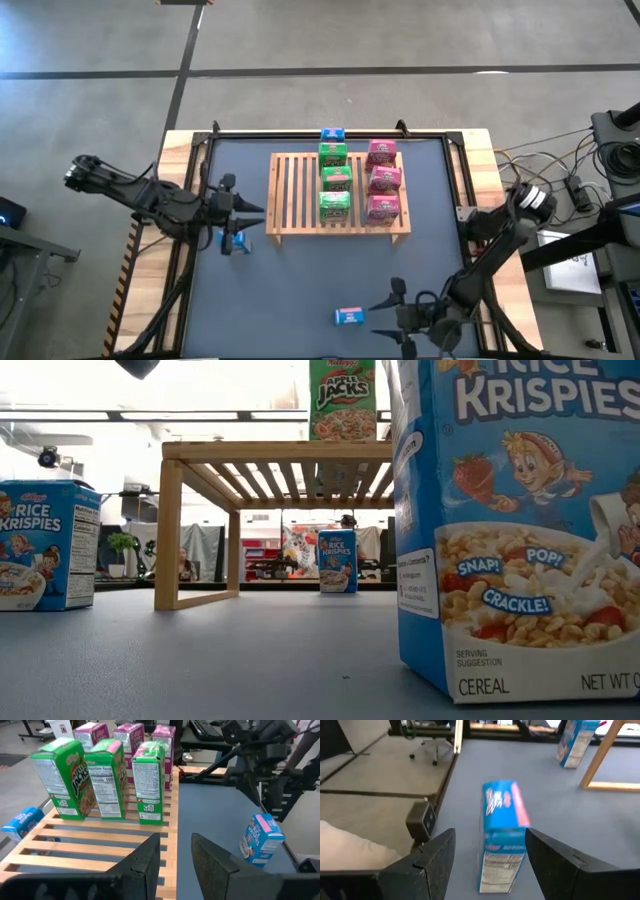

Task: Stack cereal on shelf
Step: Put the bottom blue cereal box on the shelf

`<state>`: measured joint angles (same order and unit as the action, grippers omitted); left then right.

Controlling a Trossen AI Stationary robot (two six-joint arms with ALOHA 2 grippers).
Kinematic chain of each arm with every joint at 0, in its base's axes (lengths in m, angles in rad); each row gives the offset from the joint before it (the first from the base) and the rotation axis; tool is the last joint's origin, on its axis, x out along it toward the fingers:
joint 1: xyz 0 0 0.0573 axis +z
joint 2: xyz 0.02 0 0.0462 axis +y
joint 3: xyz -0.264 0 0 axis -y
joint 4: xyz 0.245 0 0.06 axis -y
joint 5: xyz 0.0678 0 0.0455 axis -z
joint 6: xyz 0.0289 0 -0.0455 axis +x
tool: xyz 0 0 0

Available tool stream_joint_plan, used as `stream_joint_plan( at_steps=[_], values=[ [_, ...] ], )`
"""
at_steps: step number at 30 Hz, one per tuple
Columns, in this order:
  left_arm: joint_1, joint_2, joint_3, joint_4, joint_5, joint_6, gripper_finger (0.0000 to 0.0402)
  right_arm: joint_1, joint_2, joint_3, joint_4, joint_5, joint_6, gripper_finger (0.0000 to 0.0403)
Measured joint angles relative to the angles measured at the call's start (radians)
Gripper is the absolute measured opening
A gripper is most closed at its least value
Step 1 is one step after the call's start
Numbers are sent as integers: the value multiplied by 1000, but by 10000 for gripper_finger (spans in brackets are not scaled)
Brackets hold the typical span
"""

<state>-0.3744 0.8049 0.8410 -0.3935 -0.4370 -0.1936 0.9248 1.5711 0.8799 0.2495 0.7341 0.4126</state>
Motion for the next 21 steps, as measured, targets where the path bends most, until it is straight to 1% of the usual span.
stream_joint_plan(
  at_steps=[5,8,11,15,18,21],
  values=[
    [0,27,0,0,0,-3,94,-10,66,-1,43,1,29,228],
    [0,34,0,-1,0,-3,94,-14,65,-34,42,28,76,228],
    [0,33,0,0,0,-1,94,-11,32,-106,87,79,113,228],
    [0,28,0,-2,0,12,94,-9,11,-238,317,79,111,228],
    [0,27,0,-2,0,27,94,-15,59,-310,533,31,85,228],
    [0,28,0,-3,0,28,94,-20,131,-335,699,-13,36,228]
  ],
)
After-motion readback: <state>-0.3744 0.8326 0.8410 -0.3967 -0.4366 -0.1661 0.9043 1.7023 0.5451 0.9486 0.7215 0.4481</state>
